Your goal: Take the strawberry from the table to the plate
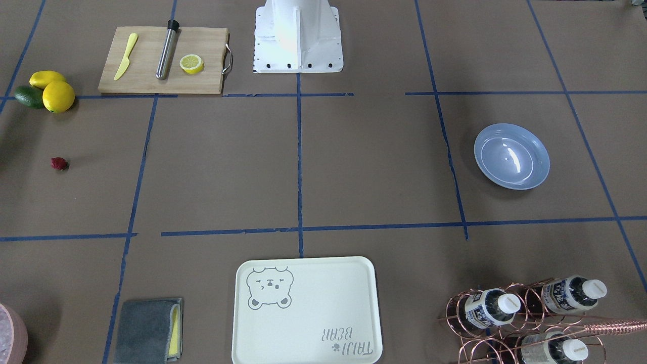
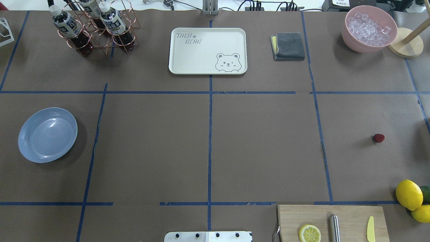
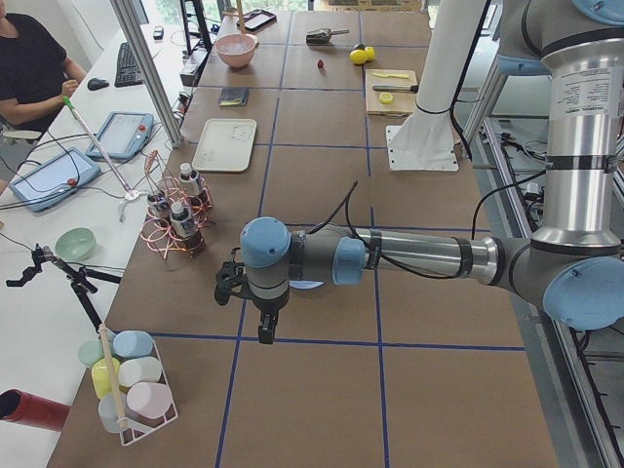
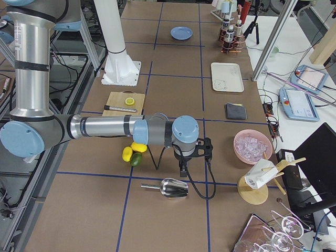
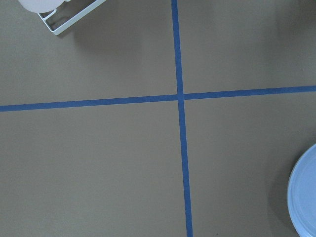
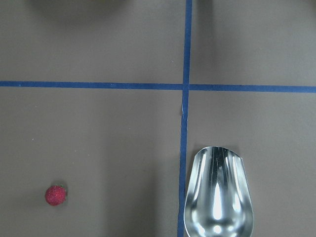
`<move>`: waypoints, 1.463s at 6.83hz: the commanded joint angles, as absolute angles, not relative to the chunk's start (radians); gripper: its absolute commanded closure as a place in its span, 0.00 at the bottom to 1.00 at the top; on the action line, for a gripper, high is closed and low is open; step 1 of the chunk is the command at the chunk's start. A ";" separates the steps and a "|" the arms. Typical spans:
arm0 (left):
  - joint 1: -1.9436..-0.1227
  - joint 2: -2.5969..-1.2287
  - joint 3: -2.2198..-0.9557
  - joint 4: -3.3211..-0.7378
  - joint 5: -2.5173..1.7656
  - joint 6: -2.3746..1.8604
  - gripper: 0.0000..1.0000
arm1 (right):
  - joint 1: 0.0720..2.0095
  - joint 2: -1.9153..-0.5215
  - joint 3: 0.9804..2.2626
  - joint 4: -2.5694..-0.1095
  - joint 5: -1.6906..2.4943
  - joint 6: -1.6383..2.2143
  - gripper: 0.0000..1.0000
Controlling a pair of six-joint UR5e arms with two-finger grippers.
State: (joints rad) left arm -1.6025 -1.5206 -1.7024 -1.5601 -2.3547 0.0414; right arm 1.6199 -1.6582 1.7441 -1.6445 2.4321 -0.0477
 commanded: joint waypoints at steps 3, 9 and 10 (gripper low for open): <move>-1.603 -1.520 -1.712 -1.571 -2.353 0.023 0.00 | 1.620 -1.652 1.753 -1.643 2.430 -0.044 0.00; -1.314 -1.349 -1.706 -2.141 -2.358 -0.497 0.00 | 1.620 -1.638 1.779 -1.644 2.437 -0.043 0.00; -1.228 -1.306 -1.689 -2.342 -2.350 -0.694 0.00 | 1.620 -1.638 1.781 -1.643 2.437 -0.044 0.00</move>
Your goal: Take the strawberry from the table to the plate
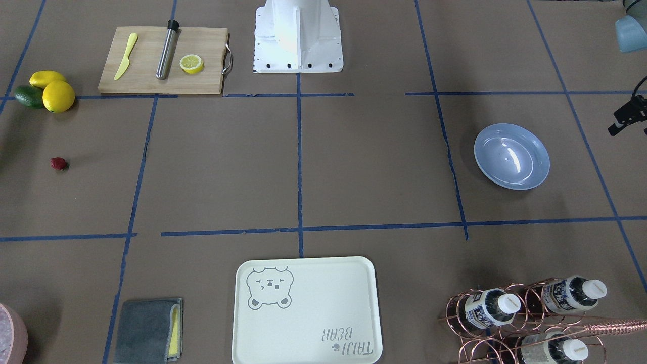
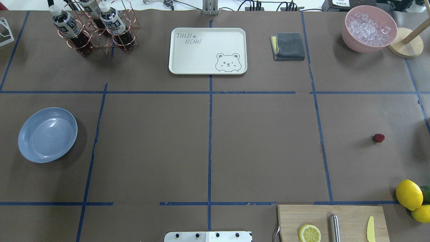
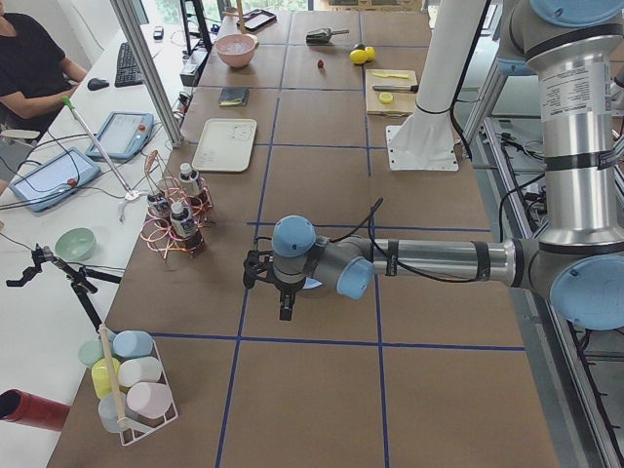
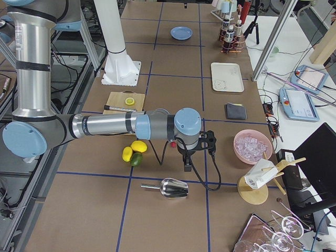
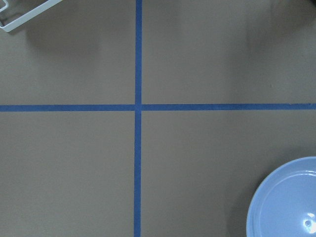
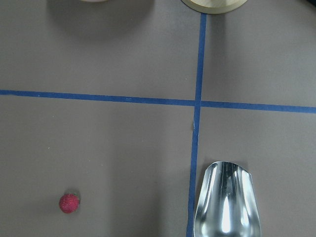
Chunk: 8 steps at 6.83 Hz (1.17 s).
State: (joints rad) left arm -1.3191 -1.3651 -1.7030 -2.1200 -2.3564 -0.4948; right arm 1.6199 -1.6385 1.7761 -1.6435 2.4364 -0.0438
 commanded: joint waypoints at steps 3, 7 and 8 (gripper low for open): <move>-0.992 -1.307 -1.631 -2.574 -2.176 -1.018 0.00 | 1.617 -1.634 1.781 -1.643 2.436 -0.044 0.00; -0.946 -1.413 -1.517 -2.592 -2.103 -1.032 0.13 | 1.618 -1.634 1.782 -1.643 2.437 -0.046 0.00; -0.945 -1.414 -1.516 -2.592 -2.103 -1.031 0.32 | 1.618 -1.634 1.782 -1.643 2.437 -0.046 0.00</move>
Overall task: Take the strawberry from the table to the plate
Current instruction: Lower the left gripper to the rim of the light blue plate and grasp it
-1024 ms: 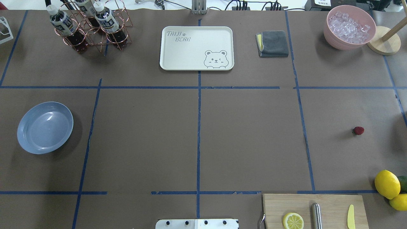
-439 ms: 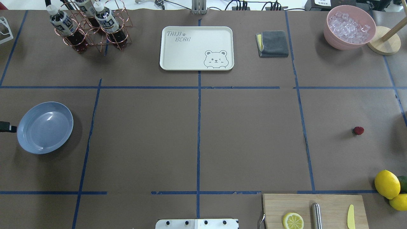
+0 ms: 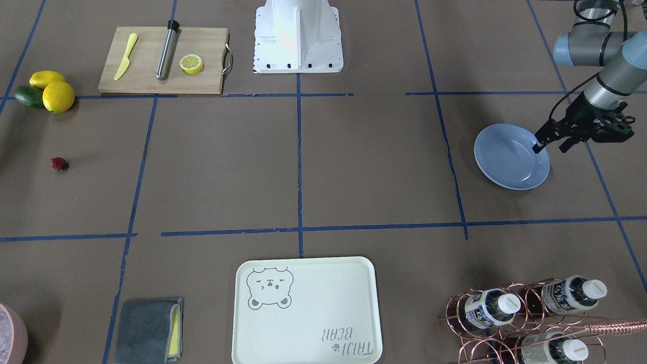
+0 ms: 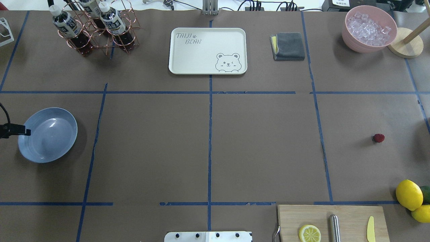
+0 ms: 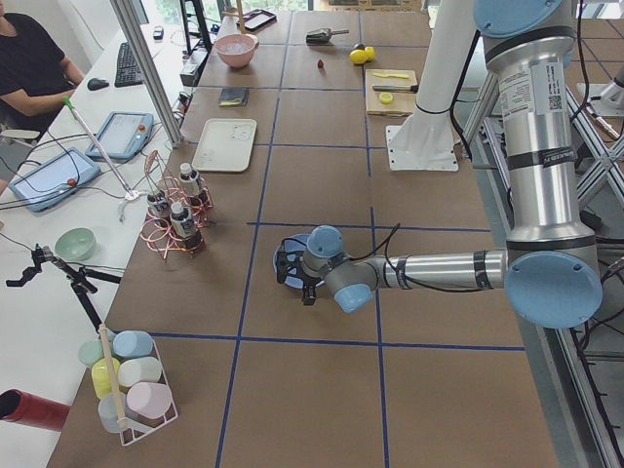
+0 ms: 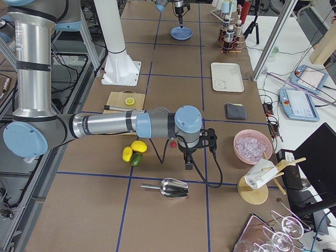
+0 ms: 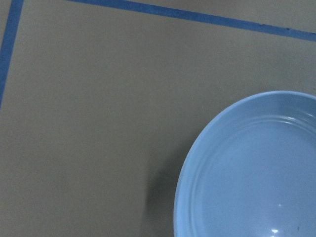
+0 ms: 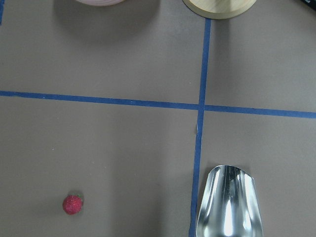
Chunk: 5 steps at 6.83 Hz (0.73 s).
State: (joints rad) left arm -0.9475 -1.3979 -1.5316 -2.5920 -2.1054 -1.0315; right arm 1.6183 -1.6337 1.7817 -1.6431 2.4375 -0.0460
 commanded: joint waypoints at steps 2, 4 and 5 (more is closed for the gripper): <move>-0.943 -1.414 -1.517 -2.592 -2.105 -1.031 0.41 | 1.618 -1.632 1.782 -1.643 2.437 -0.046 0.00; -0.940 -1.414 -1.517 -2.591 -2.106 -1.032 0.53 | 1.618 -1.632 1.782 -1.643 2.437 -0.046 0.00; -0.940 -1.414 -1.517 -2.589 -2.106 -1.032 0.53 | 1.618 -1.632 1.782 -1.643 2.437 -0.046 0.00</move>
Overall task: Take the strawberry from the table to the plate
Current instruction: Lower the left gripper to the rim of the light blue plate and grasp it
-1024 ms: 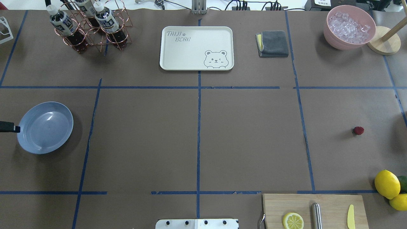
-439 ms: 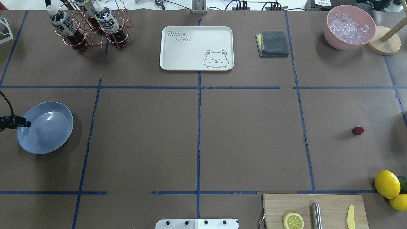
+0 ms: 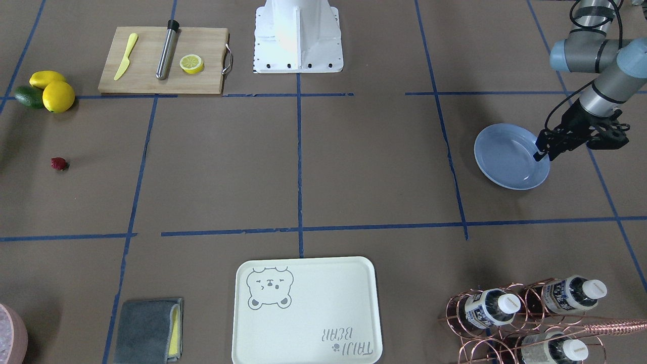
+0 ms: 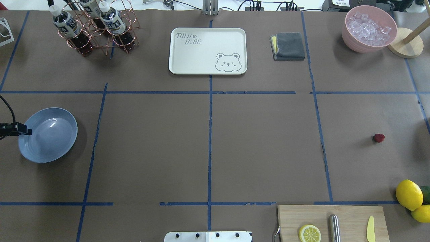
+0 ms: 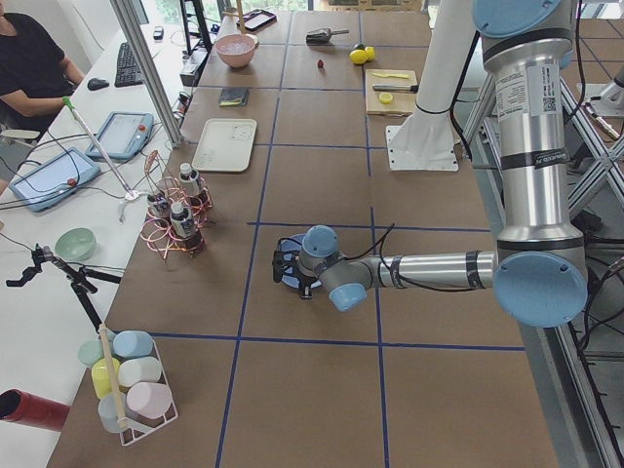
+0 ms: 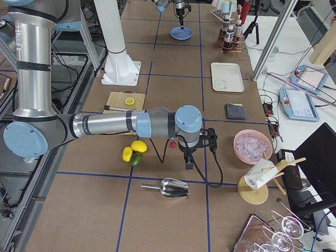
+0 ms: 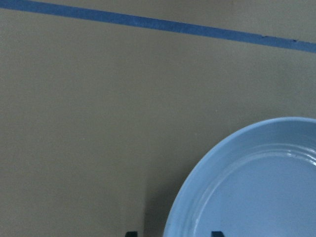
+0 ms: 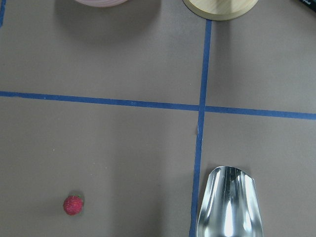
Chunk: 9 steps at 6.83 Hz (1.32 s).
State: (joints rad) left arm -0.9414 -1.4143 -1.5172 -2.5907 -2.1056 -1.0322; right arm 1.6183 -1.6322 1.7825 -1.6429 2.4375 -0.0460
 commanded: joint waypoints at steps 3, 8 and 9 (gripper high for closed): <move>-0.922 -1.413 -1.516 -2.588 -2.106 -1.032 0.75 | 1.618 -1.632 1.782 -1.644 2.439 -0.046 0.00; -0.995 -1.394 -1.667 -2.438 -2.279 -1.017 1.00 | 1.618 -1.589 1.786 -1.644 2.430 -0.046 0.00; -1.026 -1.441 -1.725 -2.325 -2.283 -1.017 1.00 | 1.612 -1.585 1.784 -1.649 2.431 -0.046 0.00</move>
State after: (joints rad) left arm -0.9857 -1.4049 -1.6597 -2.4402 -2.2518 -1.0184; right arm 1.6168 -1.5925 1.7856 -1.6453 2.4303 -0.0464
